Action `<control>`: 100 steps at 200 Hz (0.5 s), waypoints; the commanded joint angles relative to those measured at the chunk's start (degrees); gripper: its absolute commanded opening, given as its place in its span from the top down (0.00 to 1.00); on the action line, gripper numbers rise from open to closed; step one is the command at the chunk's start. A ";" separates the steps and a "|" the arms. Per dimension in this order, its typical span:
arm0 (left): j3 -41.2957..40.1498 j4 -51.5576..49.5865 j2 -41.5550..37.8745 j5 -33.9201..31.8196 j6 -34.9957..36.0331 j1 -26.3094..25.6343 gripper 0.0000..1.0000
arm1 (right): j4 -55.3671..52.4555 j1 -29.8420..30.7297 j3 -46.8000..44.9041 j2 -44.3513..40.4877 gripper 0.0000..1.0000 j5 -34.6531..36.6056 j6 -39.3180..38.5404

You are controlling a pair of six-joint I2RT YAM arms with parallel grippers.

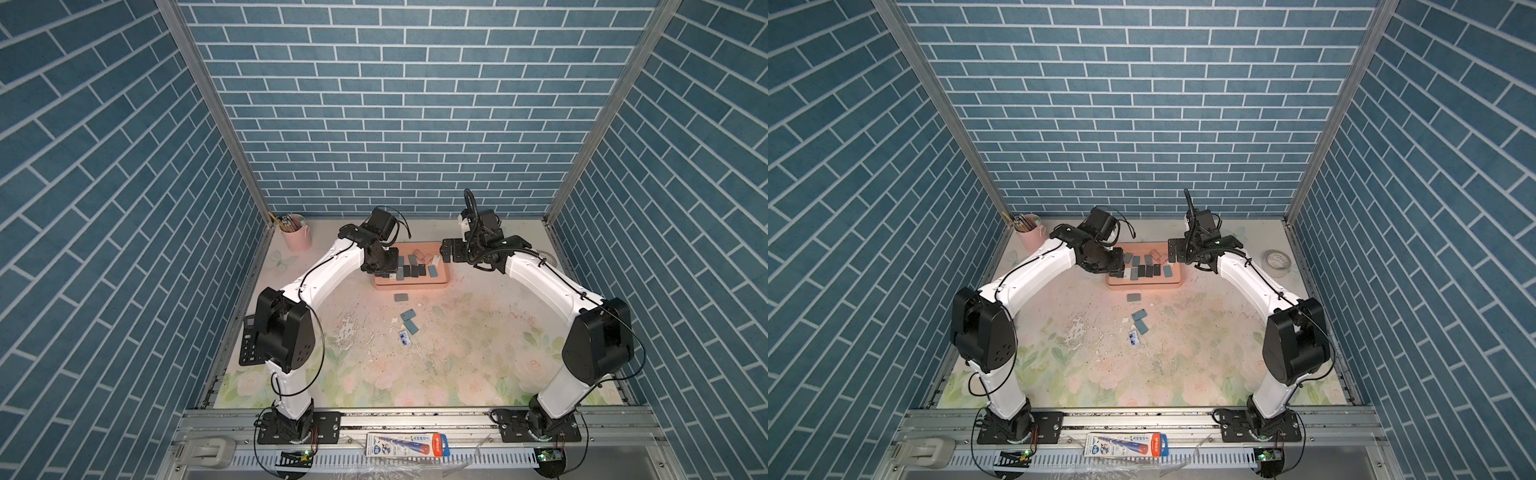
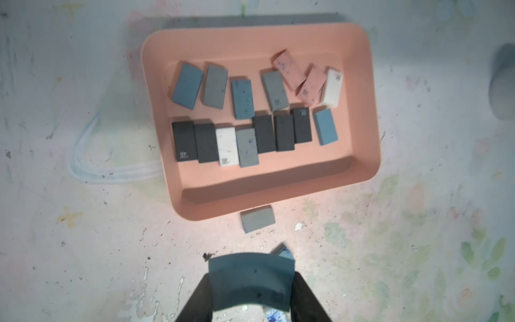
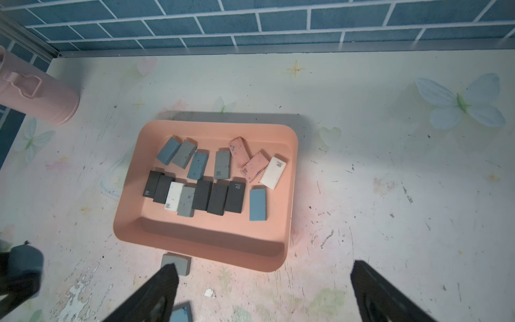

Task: Put the eraser in the storage box
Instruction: Pick up the eraser from the center of the board, then place the eraser at the center of the board.

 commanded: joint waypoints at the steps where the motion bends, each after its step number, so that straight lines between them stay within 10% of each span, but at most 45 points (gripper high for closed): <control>1: 5.59 -6.34 4.82 1.16 -3.10 0.40 0.56 | -1.42 -0.73 1.21 1.22 0.01 -3.25 3.47; 100: 9.53 -8.11 13.06 -0.12 -3.52 3.85 0.56 | -17.54 -0.79 16.23 6.48 0.01 -1.12 4.36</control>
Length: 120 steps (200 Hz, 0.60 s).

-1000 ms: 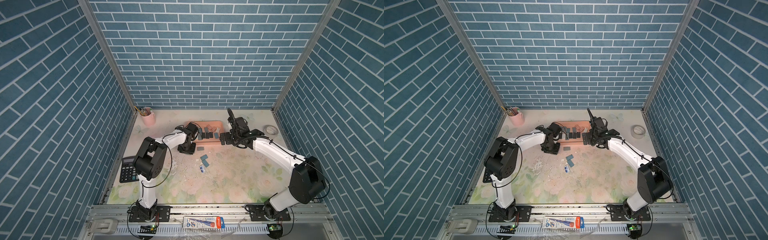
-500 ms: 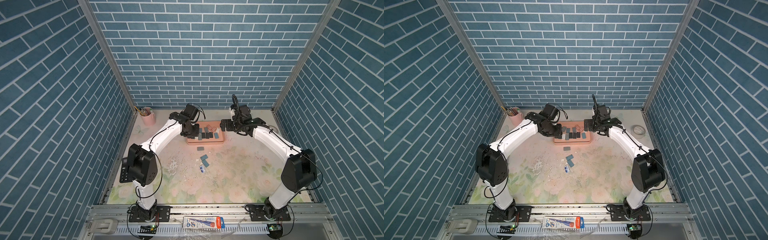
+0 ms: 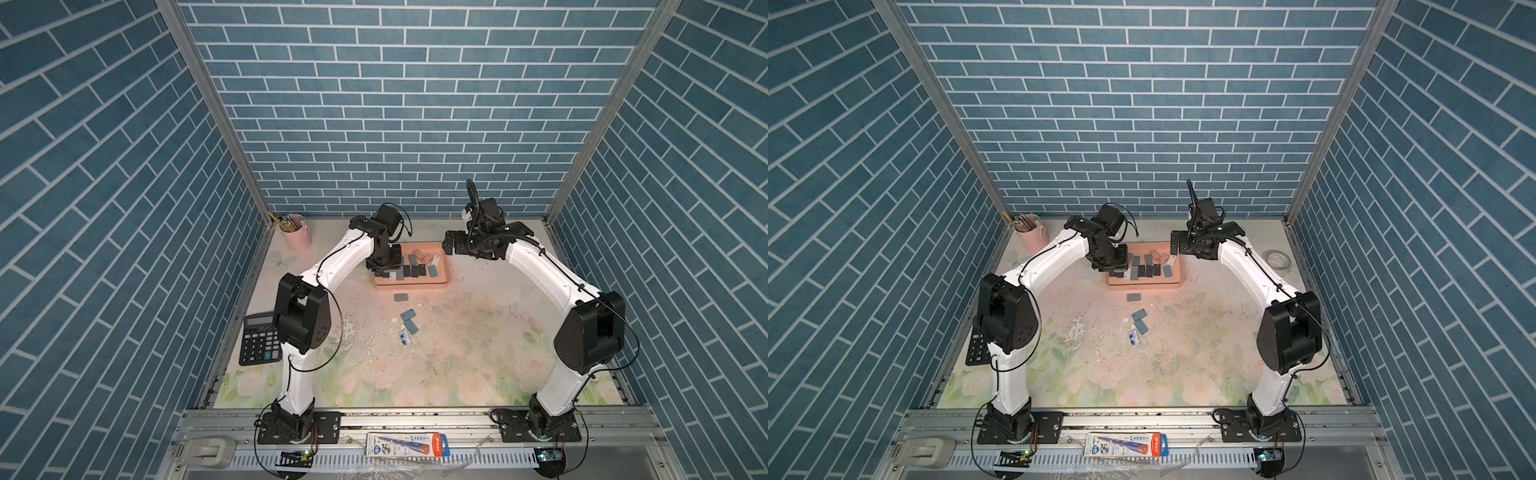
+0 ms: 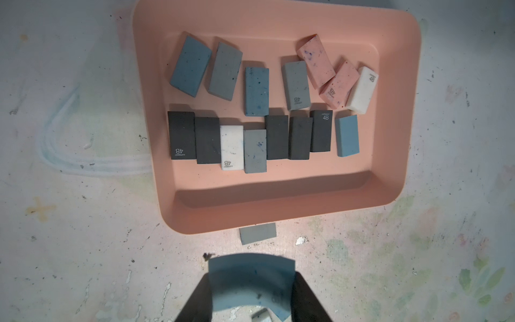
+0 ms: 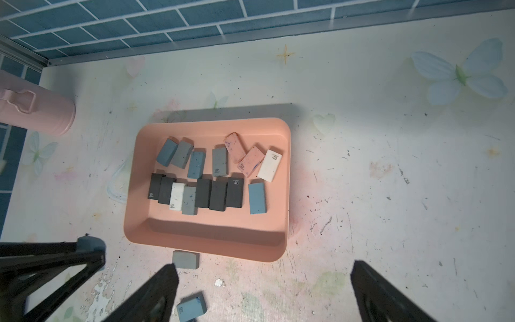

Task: Put the eraser in the storage box
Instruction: Place the eraser at the center of the board.

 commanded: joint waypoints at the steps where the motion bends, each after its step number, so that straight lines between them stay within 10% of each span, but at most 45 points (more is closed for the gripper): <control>1: 2.42 -2.03 3.82 -0.73 0.61 2.27 0.56 | -5.30 0.05 4.41 3.02 0.01 0.24 0.58; 120: 4.95 -0.45 14.43 -0.30 1.02 3.14 0.56 | -15.62 -0.16 19.04 10.88 0.01 -0.26 -3.64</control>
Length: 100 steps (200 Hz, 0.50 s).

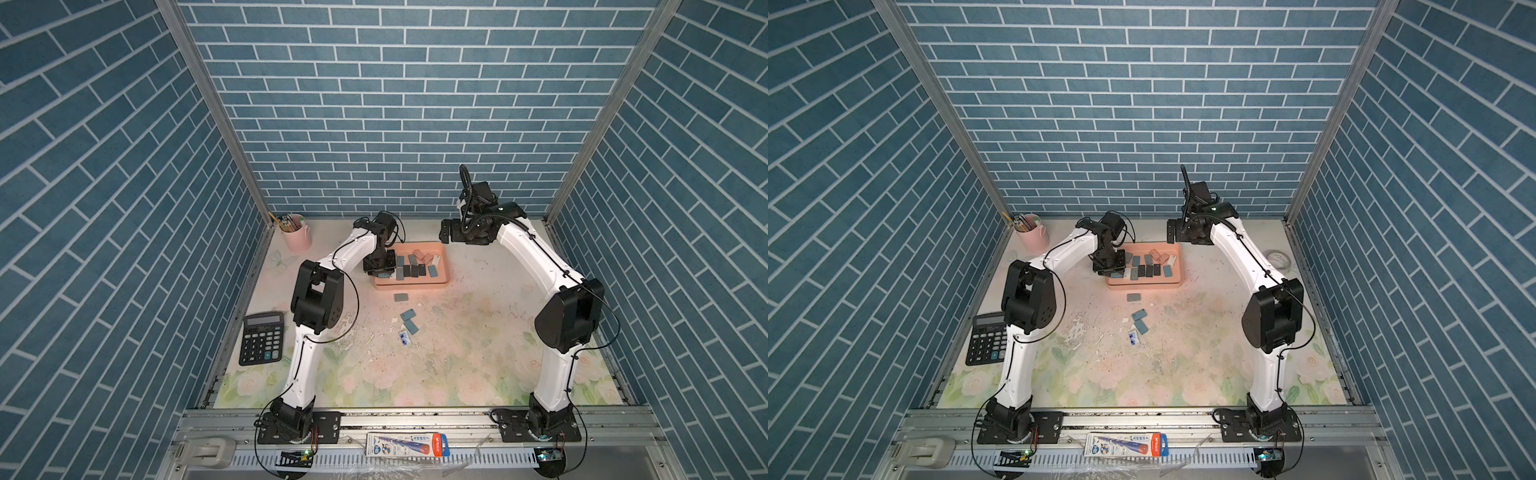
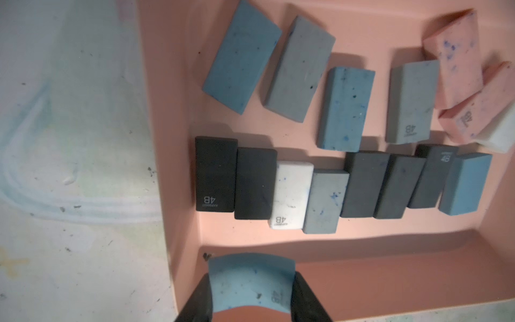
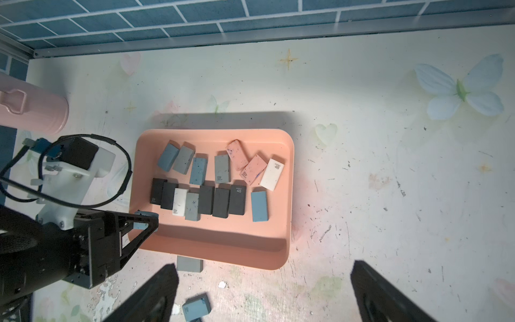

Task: Put the eraser in the storage box
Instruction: Place the eraser at the center of the board.

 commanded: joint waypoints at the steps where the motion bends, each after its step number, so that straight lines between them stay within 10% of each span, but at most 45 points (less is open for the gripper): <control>1: -0.79 -0.02 1.33 -0.08 0.24 -0.10 0.56 | -3.24 -0.12 0.93 0.40 0.01 0.00 -1.36; 100: -3.20 -0.29 2.88 -0.56 1.15 -0.54 0.55 | -3.33 -0.21 0.33 0.38 0.01 -0.44 -0.95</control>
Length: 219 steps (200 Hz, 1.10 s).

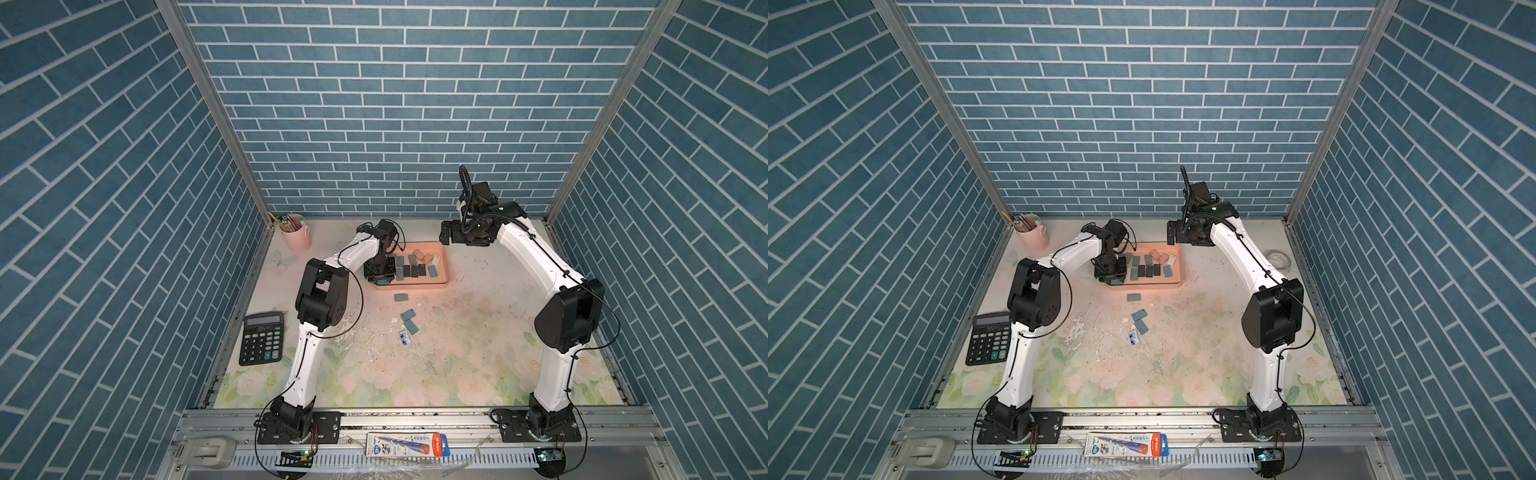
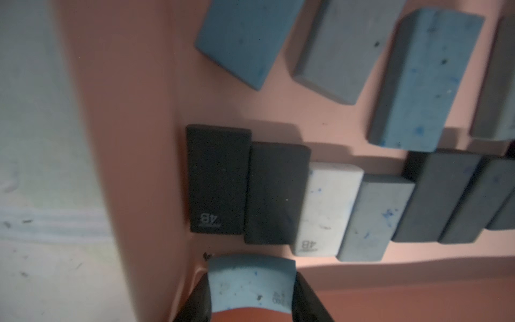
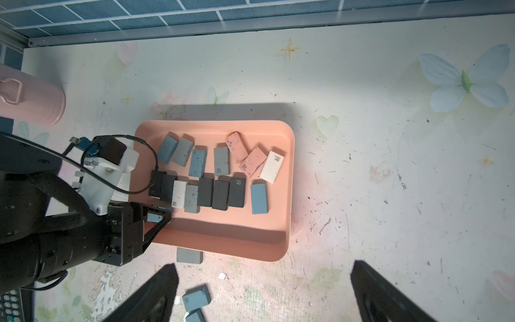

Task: Put the eraser in the storage box
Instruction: Place the eraser at the center of the board, then pick up the eraser from the center of the board.

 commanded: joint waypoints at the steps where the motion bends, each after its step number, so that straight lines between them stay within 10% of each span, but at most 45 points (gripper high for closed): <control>1: -1.62 -0.82 -0.42 -0.54 0.91 -0.29 0.54 | -1.94 -0.18 0.33 0.38 0.01 0.15 -0.76; 137: 6.56 -6.44 -4.06 0.26 0.35 -0.32 0.36 | -1.00 -0.18 -1.05 0.32 0.01 -0.98 0.74; 219: -4.99 -1.27 -26.15 10.10 -4.74 3.91 0.05 | 4.42 9.34 -22.40 -9.94 0.03 1.99 -0.76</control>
